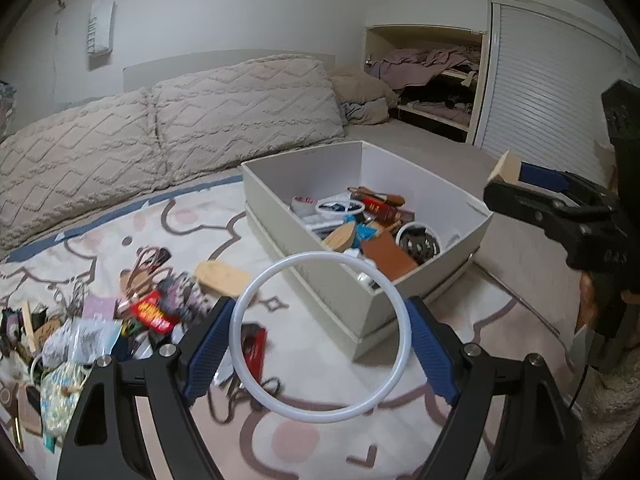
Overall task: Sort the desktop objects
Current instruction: 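Lower the wooden stick into the shoebox with the right tool while the left tool holds the ring above it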
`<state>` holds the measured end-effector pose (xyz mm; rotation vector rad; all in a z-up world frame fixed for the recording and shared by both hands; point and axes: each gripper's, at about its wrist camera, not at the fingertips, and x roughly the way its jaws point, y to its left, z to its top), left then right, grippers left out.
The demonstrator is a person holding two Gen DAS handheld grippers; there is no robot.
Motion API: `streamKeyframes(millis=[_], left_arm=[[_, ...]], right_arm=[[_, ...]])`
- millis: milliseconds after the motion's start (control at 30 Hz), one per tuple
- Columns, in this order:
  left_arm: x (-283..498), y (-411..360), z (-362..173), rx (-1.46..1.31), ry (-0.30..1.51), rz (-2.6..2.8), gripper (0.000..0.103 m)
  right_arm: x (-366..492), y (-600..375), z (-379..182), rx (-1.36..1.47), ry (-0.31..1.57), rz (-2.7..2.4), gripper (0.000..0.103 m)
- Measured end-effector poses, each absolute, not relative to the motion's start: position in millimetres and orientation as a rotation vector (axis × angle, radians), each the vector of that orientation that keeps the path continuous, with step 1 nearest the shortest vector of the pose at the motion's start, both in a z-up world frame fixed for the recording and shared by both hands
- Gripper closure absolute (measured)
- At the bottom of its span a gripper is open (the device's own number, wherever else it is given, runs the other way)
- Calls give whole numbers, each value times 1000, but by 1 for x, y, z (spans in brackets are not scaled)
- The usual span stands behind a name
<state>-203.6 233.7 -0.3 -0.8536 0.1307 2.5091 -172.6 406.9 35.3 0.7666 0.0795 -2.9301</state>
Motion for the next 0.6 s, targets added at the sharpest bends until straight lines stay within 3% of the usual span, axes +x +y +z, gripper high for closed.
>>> streamKeyframes(millis=[600], left_arm=[[-259, 280, 18, -860, 74, 2453, 19]], right_arm=[[-270, 440, 18, 1074, -18, -2875, 3]])
